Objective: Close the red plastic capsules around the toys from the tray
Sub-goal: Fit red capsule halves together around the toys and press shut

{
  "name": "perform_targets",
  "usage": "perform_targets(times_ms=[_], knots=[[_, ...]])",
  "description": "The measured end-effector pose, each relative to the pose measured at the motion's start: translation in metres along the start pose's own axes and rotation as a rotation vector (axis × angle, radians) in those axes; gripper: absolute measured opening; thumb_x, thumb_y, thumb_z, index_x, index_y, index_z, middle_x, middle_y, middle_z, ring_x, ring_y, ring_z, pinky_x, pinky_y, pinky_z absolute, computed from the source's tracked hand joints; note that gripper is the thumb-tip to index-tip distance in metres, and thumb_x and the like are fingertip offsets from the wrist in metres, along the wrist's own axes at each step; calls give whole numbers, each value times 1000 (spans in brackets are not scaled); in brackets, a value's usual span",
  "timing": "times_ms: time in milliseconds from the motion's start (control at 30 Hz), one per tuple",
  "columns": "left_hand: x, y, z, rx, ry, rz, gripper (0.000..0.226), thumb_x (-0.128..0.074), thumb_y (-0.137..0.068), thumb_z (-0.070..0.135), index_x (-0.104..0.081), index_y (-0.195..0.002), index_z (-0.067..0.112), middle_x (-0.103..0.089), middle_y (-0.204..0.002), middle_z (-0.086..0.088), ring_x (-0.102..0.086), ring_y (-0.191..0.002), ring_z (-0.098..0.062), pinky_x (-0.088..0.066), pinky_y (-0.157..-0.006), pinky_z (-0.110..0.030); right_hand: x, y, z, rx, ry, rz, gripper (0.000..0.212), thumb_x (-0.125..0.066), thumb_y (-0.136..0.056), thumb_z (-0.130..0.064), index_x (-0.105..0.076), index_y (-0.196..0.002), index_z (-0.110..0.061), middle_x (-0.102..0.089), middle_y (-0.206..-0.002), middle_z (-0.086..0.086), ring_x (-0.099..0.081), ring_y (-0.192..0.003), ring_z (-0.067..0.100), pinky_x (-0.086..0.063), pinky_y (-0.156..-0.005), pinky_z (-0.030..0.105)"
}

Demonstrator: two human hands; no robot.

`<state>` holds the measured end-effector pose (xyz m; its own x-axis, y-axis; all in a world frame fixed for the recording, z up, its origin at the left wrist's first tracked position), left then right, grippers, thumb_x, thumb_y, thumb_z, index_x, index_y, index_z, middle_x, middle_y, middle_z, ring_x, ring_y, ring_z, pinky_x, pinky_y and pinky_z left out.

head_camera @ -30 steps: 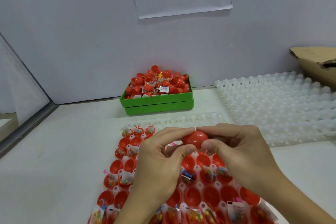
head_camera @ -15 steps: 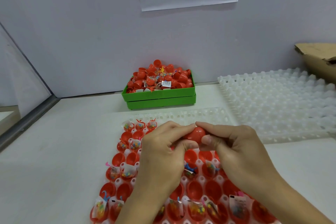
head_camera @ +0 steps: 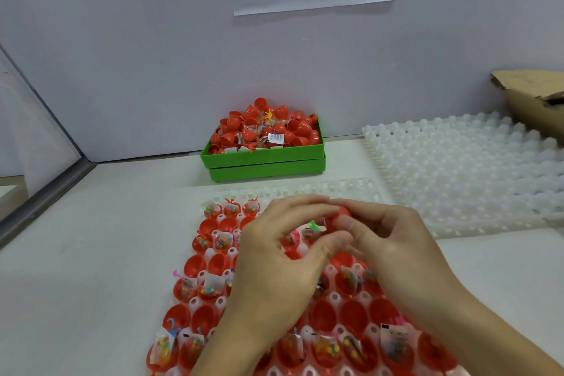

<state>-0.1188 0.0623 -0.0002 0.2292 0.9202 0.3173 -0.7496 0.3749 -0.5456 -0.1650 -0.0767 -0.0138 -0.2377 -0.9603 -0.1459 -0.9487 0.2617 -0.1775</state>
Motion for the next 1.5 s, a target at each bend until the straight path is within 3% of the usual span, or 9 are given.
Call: perform_targets(times_ms=[100,200,333,500,700,900,1067,1333,1500], knots=[[-2,-1,-3,261,333,-24,42,-83,-69,32,-72,-109,24,-72,-110,6,-66,-109,-9,-54,-84,-17,0,0,0,-8,-111,-50,30,-65,-80,-22,-75,-105,-11,-77,-99,9,-74,-97,23,-58,-82,27],[-9,0,-7,487,647,-95,61,-84,-62,28,-67,-120,18,-73,-104,-14,-71,-100,-24,-57,-85,-29,0,-1,-1,-16,-152,-100,39,-68,-75,-26,-74,-108,-8,-75,-104,14,-71,-104,29,-57,-90,39],[-14,3,-5,565,855,-151,48,-82,-66,19,-71,-109,1,-69,-95,-15,-68,-91,-23,-58,-86,-31,2,-1,-3,1,-128,-141,33,-70,-74,-22,-76,-104,-11,-75,-103,15,-71,-103,32,-56,-92,41],[-16,5,-8,577,800,-77,42,-72,-67,13,-72,-106,-3,-66,-97,-29,-68,-93,-28,-60,-83,-34,0,1,-1,48,-28,-105,25,-66,-73,-16,-78,-95,-16,-78,-93,8,-74,-91,19,-56,-77,20],[-16,6,-10,516,697,-72,32,-71,-66,15,-77,-96,4,-70,-91,-23,-71,-90,-27,-60,-76,-30,-2,1,0,59,-23,-113,25,-66,-74,-13,-77,-96,-15,-78,-93,7,-74,-92,19,-57,-79,24],[-19,4,-8,551,796,-92,40,-62,-79,21,-68,-109,-4,-65,-100,-28,-65,-92,-27,-56,-91,-38,0,-2,2,18,-21,-85,29,-68,-77,-22,-76,-104,-12,-78,-98,5,-74,-95,18,-57,-77,20],[-15,1,-9,597,950,-18,38,-57,-83,29,-71,-104,0,-68,-90,-16,-65,-75,-18,-58,-69,-29,-1,-1,-1,16,-74,-172,34,-66,-80,-21,-74,-113,-13,-76,-106,6,-72,-102,21,-57,-81,22],[-5,-3,-13,405,564,34,25,-66,-82,20,-71,-103,8,-74,-93,-15,-74,-87,-28,-60,-73,-32,10,-5,-11,151,200,100,30,-81,-68,5,-78,-77,-24,-77,-76,-4,-74,-72,10,-55,-65,14],[-5,0,-11,364,447,69,11,-73,-77,-1,-73,-88,3,-76,-83,-11,-75,-76,-24,-60,-66,-26,8,-1,-7,197,342,114,34,-83,-67,7,-75,-83,-22,-76,-75,-7,-73,-69,8,-56,-65,16]])
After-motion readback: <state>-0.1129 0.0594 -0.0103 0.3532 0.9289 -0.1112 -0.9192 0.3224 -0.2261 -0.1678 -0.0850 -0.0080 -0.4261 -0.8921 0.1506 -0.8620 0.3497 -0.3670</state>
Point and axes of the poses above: each hand's wrist, its own y-axis away from the middle knuckle, its own x-axis out of the back of the hand, z = x × y, the point moved 2 cm from there along -y, towards the middle knuckle
